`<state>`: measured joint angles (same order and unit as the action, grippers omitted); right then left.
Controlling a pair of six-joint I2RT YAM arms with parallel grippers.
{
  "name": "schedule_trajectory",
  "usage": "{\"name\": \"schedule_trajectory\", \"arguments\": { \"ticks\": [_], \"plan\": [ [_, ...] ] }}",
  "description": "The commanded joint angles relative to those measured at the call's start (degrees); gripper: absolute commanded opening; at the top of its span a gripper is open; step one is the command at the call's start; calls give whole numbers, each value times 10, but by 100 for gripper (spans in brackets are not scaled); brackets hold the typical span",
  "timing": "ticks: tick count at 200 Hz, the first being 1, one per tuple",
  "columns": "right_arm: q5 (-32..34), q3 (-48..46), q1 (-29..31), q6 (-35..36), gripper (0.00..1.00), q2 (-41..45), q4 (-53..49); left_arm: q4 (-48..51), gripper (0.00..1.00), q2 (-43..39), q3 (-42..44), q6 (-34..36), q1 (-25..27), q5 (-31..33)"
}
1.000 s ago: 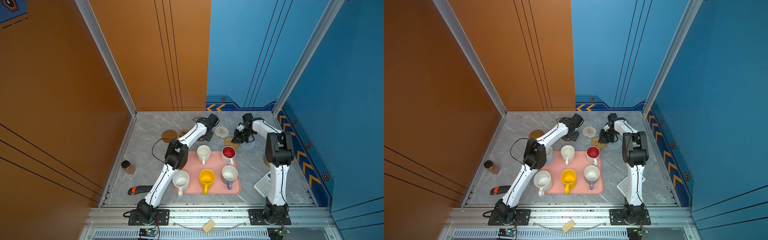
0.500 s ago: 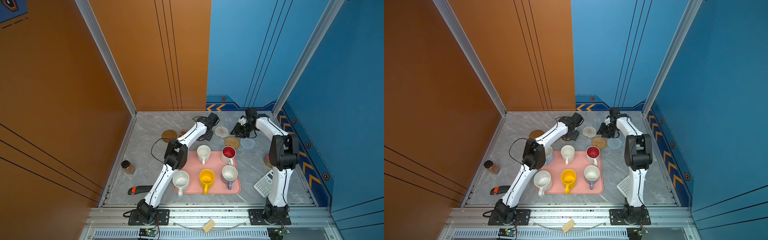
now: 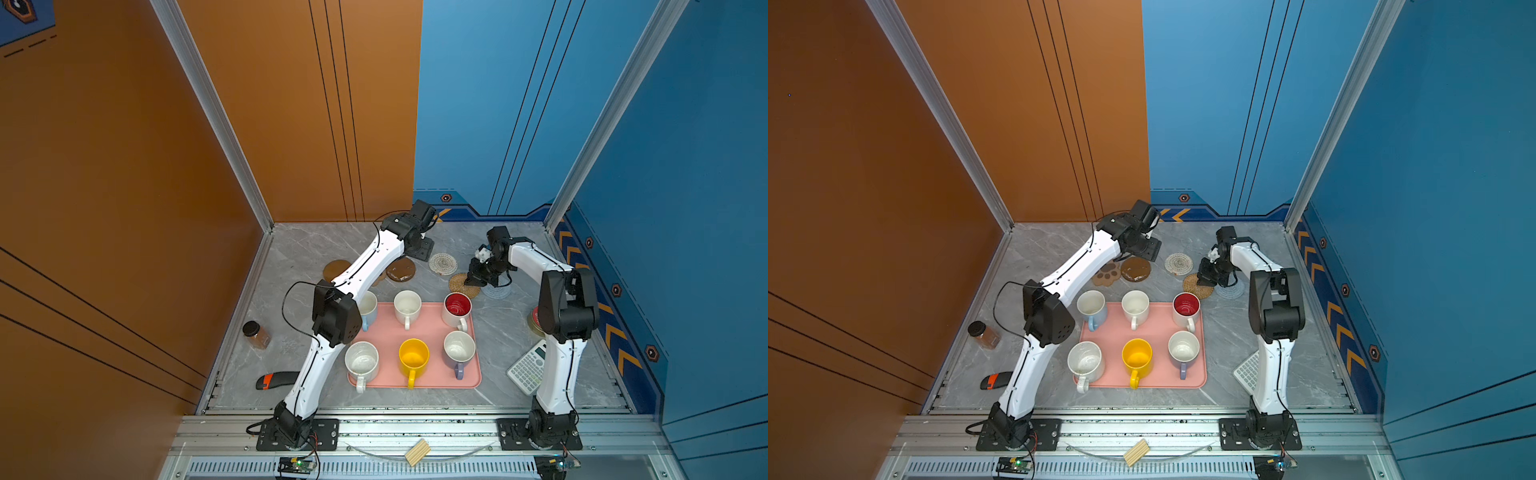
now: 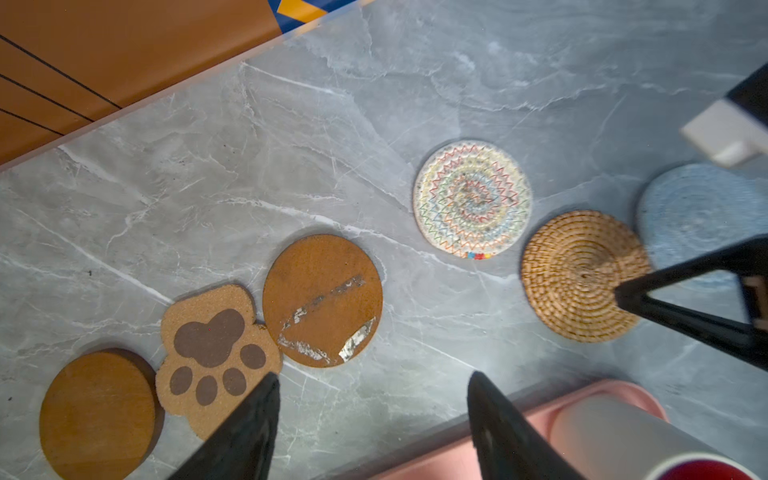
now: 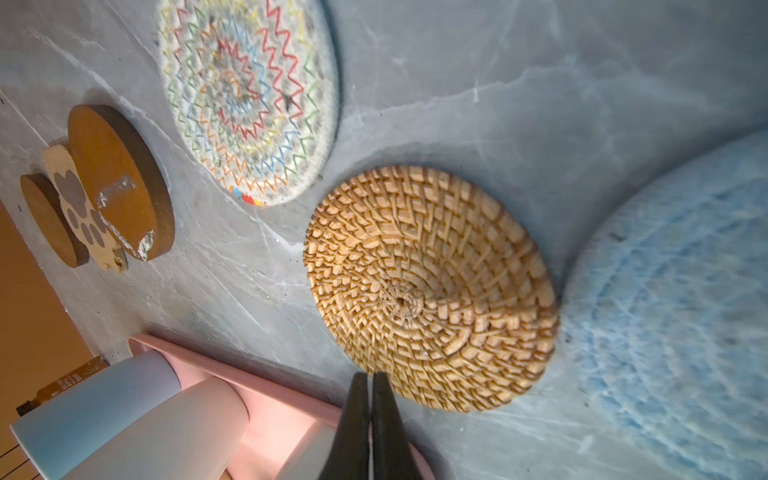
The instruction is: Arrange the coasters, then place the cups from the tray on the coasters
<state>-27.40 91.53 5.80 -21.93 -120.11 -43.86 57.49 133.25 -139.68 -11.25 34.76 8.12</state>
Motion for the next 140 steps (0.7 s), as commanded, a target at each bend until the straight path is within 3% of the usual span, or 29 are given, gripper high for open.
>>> {"name": "schedule_trajectory", "arguments": {
  "ticks": [1, 81, 140],
  "plan": [
    [22, -5, 3, -8, 0, -7, 9, 11, 71, -38, 27, -27, -12, -52],
    [49, 23, -7, -37, 0, -55, 15, -47, 70, -155, 178, -48, -18, -76],
    [50, 62, -21, -46, 0, -83, 15, -156, 70, -270, 394, -58, -33, -52]
  ]
}}
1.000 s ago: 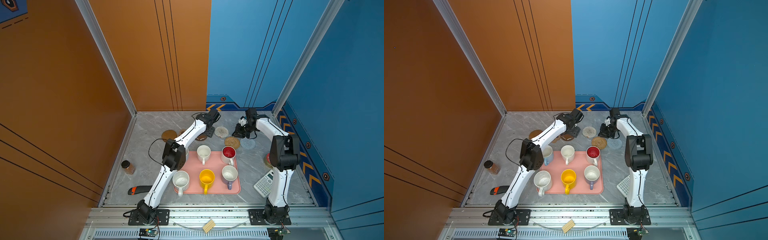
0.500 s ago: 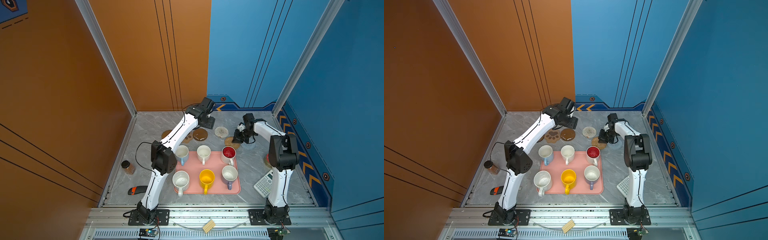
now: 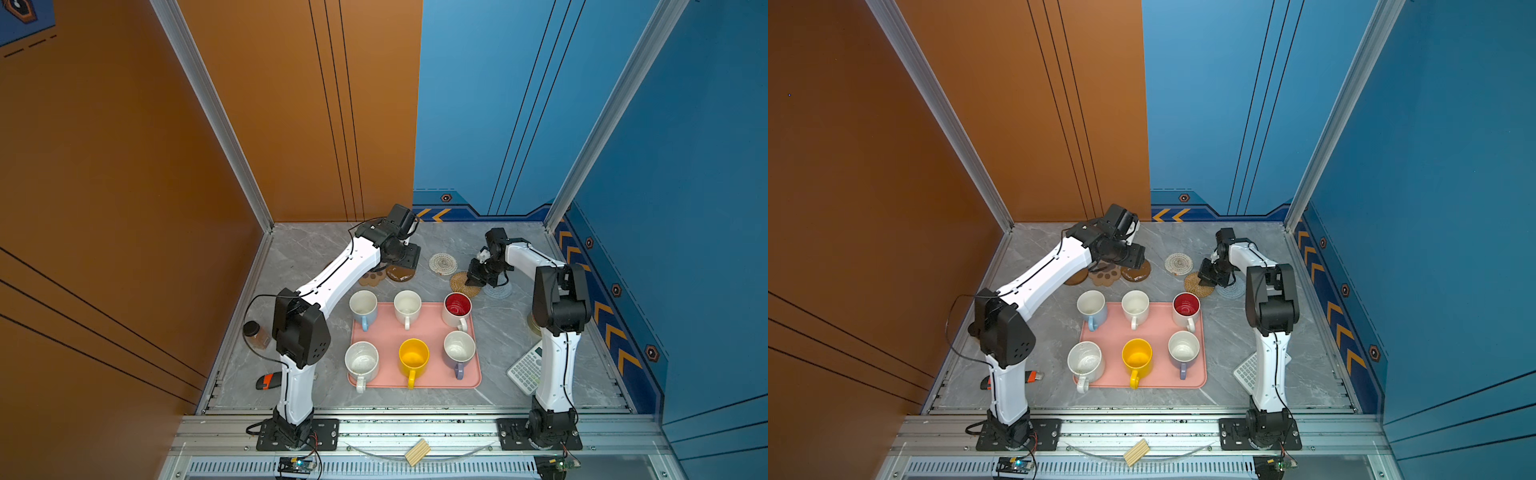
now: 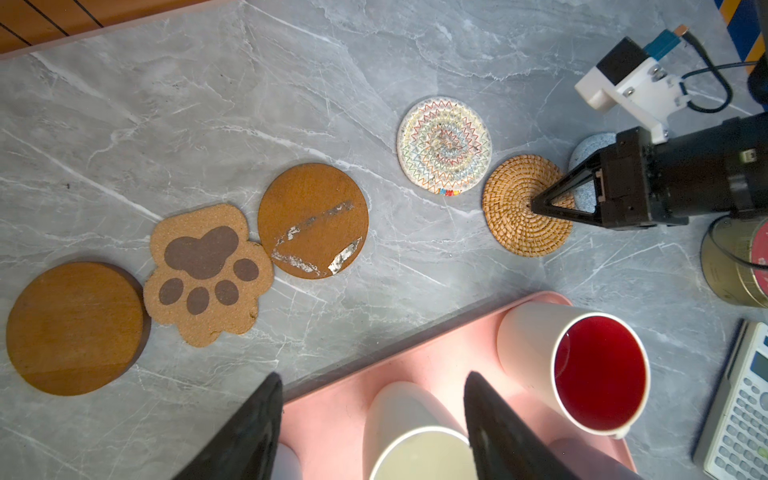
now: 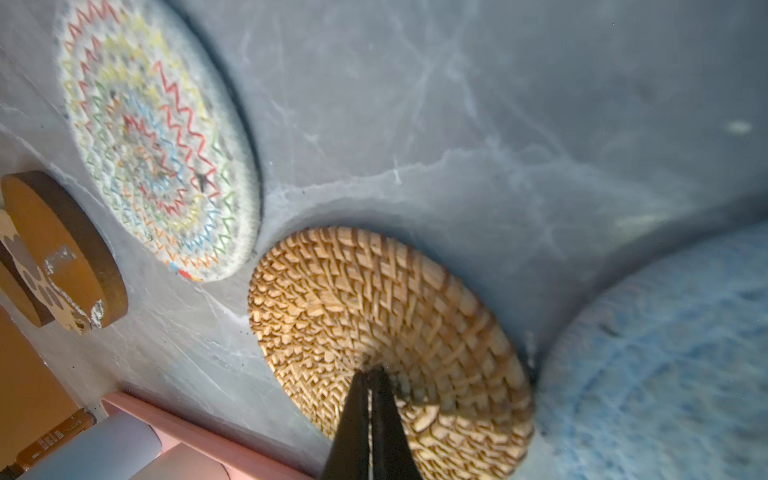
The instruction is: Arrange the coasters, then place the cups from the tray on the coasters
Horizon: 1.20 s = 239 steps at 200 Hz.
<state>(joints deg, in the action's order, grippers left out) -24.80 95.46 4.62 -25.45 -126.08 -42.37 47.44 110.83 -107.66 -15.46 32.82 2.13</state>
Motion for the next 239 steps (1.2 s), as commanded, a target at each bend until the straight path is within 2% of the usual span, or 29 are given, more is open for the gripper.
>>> {"name": "schedule_trajectory", "arguments": {
  "ticks": [1, 41, 72, 107, 158, 177, 207, 239],
  "plan": [
    [24, 24, -9, -11, 0, -24, 0, -57, 70, -48, 77, -16, -14, 8],
    [19, 56, -22, -14, 0, -44, 0, -98, 71, -132, 204, -20, -27, 20],
    [13, 92, -26, -11, 0, -57, 0, -104, 71, -183, 264, -23, -30, 49],
    [7, 121, -29, -16, 0, -72, -1, -143, 72, -236, 329, -45, -32, 44],
    [-2, 142, -29, -17, 0, -59, 2, -159, 72, -277, 357, -45, -32, 43],
    [-2, 143, -25, -17, 3, -41, 3, -161, 72, -290, 363, -45, -31, 47],
    [-5, 144, -1, -17, 10, -20, 17, -174, 72, -313, 380, -45, -31, 50],
    [-2, 171, 31, -16, 12, -33, 21, -206, 72, -340, 411, -41, -33, 42]
  ]
}}
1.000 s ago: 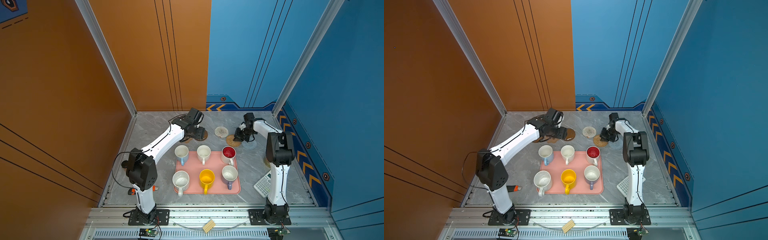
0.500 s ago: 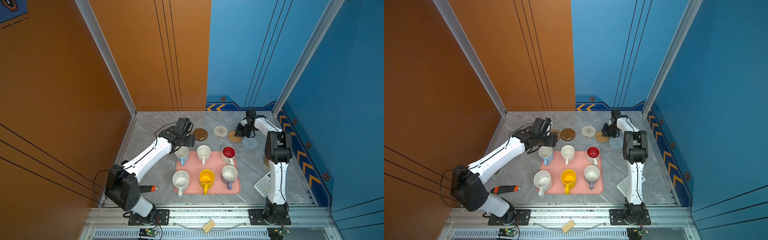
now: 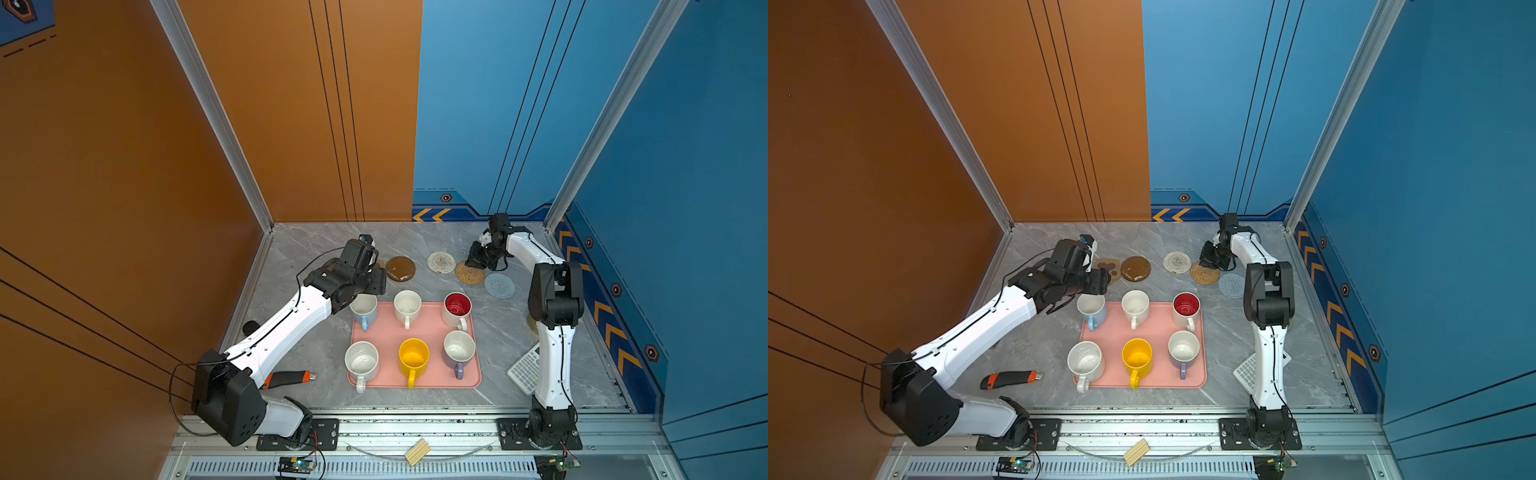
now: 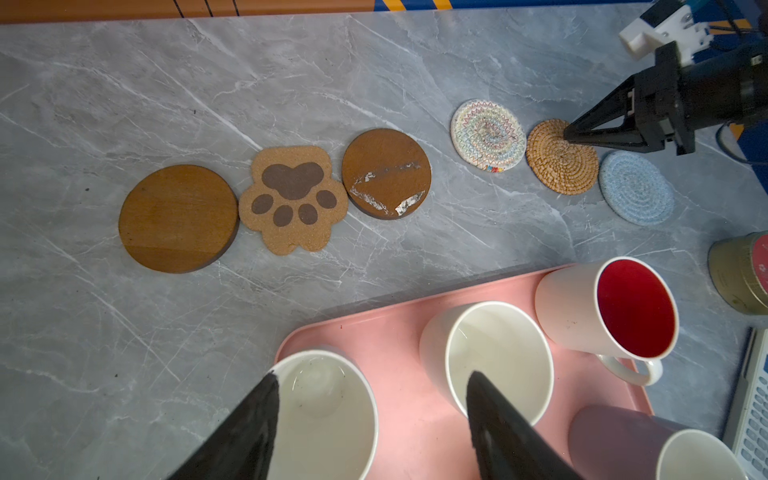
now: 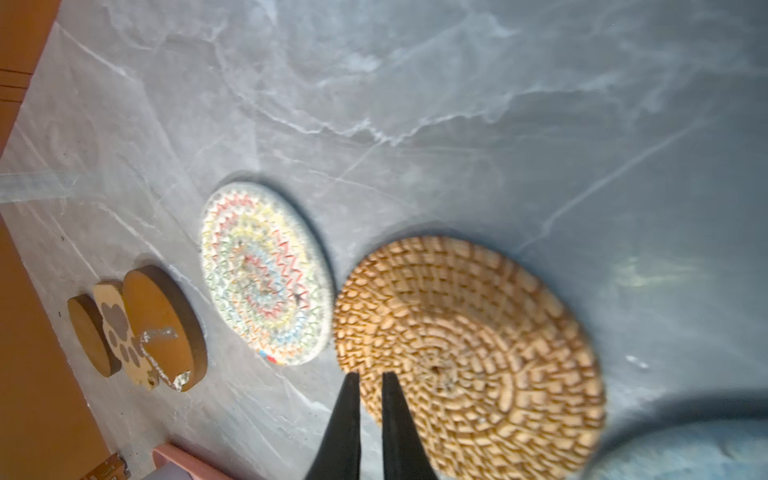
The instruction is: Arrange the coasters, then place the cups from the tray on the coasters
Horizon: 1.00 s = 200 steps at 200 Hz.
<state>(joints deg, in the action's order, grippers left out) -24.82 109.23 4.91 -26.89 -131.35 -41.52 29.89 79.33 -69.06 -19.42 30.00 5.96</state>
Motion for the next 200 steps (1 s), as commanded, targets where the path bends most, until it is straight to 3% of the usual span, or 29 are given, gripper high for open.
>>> {"name": "schedule_trajectory", "arguments": {
  "ticks": [1, 91, 200],
  "plan": [
    [-2, 35, 29, -2, 11, 19, 13, -31, 72, -26, 25, -2, -5, 4],
    [4, 137, 73, -17, 11, -78, 12, -77, 68, -93, 126, -30, -38, -25],
    [35, 143, 85, -10, 10, -116, -18, -84, 68, -130, 163, -31, -51, -46]
  ]
}}
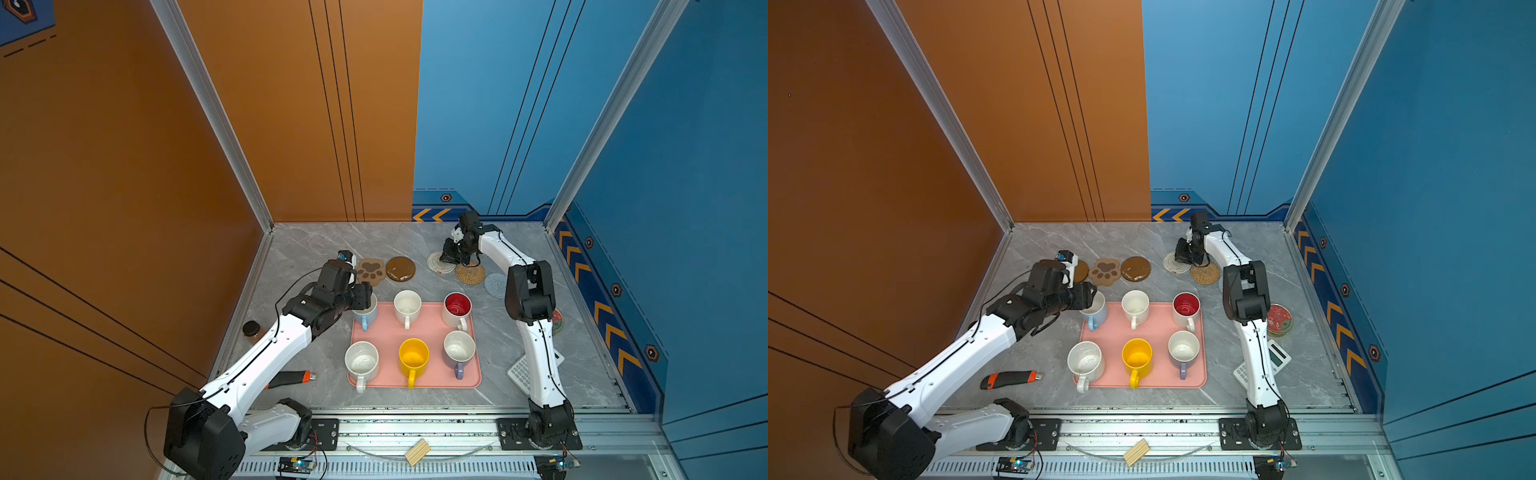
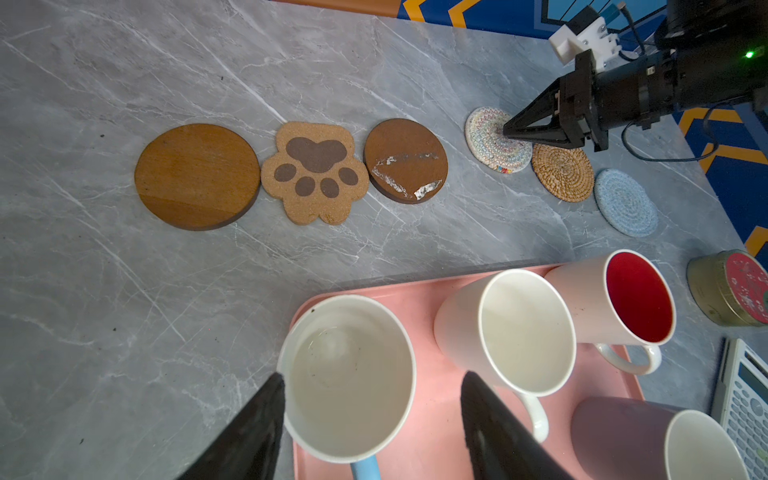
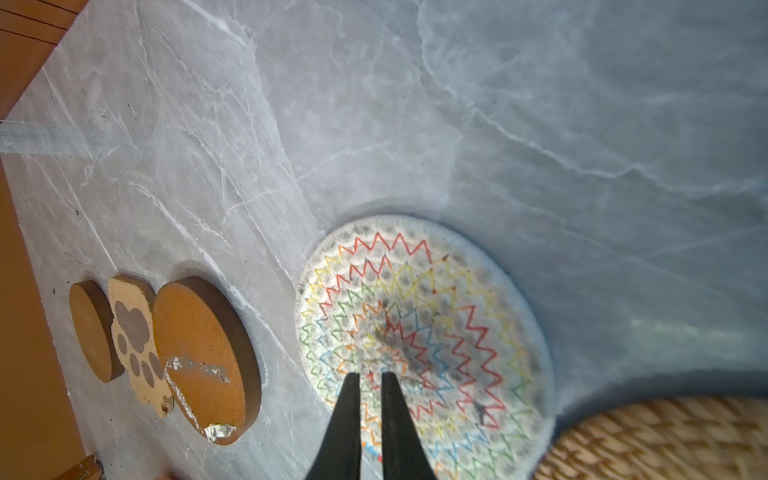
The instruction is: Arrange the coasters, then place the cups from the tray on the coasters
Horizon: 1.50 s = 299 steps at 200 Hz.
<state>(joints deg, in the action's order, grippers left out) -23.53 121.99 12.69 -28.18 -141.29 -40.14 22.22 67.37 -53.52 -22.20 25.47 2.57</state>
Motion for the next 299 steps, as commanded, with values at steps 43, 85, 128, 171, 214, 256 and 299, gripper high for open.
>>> {"name": "schedule_trajectory", "arguments": {
  "ticks": [43, 85, 128, 171, 214, 256, 299],
  "plan": [
    [31, 15, 17, 12, 10, -28, -59, -7, 69, -11, 8, -1, -7, -14],
    [25, 15, 29, 21, 10, -34, -79, -7, 69, -11, 7, 1, -10, -15],
    [17, 13, 49, 27, 10, -37, -93, -7, 69, -11, 9, 1, -13, -18],
    [11, 13, 69, 27, 10, -40, -99, -8, 69, -13, 14, 1, -15, -21],
    [15, 12, 74, 24, 10, -35, -105, -10, 69, -22, 21, 0, -16, -22],
    [21, 5, 74, 23, 9, -21, -107, -11, 69, -30, 28, -2, -17, -22],
    [7, 10, 65, 19, 11, 7, -107, -11, 69, -31, 25, -5, -16, -24]
  ]
}}
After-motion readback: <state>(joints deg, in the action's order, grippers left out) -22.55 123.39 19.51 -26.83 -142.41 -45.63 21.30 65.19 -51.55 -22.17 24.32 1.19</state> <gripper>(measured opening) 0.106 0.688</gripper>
